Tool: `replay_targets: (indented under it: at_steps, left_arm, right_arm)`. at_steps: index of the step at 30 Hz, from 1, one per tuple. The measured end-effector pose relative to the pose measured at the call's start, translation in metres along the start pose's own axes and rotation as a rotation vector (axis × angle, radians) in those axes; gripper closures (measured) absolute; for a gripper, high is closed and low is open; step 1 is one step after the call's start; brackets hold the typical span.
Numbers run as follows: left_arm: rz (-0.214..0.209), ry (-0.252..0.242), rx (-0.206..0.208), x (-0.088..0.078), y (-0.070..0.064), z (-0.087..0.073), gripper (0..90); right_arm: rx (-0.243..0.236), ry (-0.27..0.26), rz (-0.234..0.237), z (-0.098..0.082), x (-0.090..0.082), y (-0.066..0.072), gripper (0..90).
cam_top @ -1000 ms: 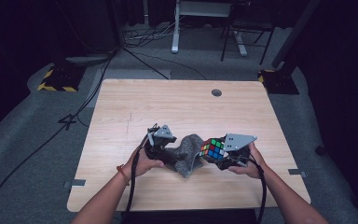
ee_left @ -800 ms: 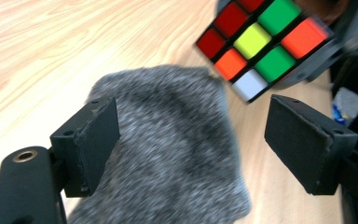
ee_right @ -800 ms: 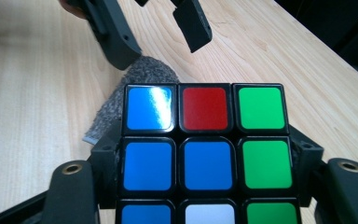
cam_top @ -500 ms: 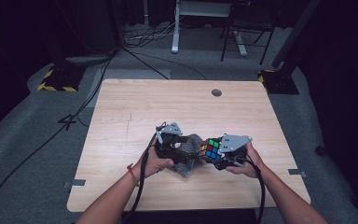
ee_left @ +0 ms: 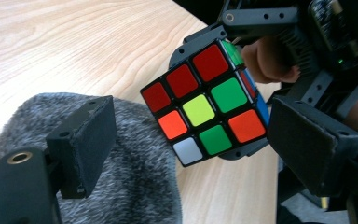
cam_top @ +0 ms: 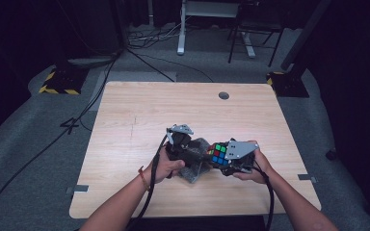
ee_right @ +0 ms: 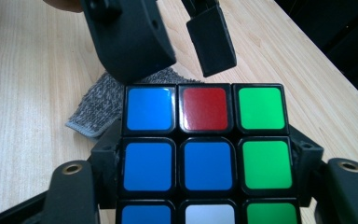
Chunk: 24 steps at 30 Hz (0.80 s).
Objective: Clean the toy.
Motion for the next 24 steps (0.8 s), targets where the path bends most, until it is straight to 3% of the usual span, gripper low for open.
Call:
replay_targets:
  at_steps: [2,4,7,13,19,24]
  left_arm:
    - [-0.025,0.005,0.000,0.001,-0.003,0.001,16.8]
    - [-0.015,0.020,0.006,0.005,-0.006,0.001,16.5]
    - [-0.020,0.052,-0.016,0.013,-0.006,-0.001,16.5]
    - [-0.032,0.071,-0.046,0.022,-0.006,-0.002,15.0]
    - [-0.071,0.118,-0.096,0.032,-0.005,-0.005,11.8]
    - [-0.091,0.118,-0.098,0.035,-0.007,-0.004,14.8]
  right_arm:
    - [-0.007,-0.001,-0.006,0.001,0.000,0.000,33.6]
    - [-0.016,-0.006,-0.005,0.003,0.000,0.002,33.6]
    - [-0.028,-0.009,-0.011,0.005,0.001,0.003,33.6]
    - [-0.056,0.002,-0.028,0.005,0.002,0.005,33.6]
    - [-0.093,0.016,-0.046,0.006,0.004,0.007,33.6]
    - [-0.106,0.004,-0.042,0.008,0.004,0.009,33.6]
Point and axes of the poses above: each handheld gripper's, and its own axes: x roughly forward along the jaws, z roughly out of its top, y roughly to its left, the point moved 7 cm from there along x, roughly forward along the jaws, and after that the axes turned 5 degrees about y, right-handed, at the moved point
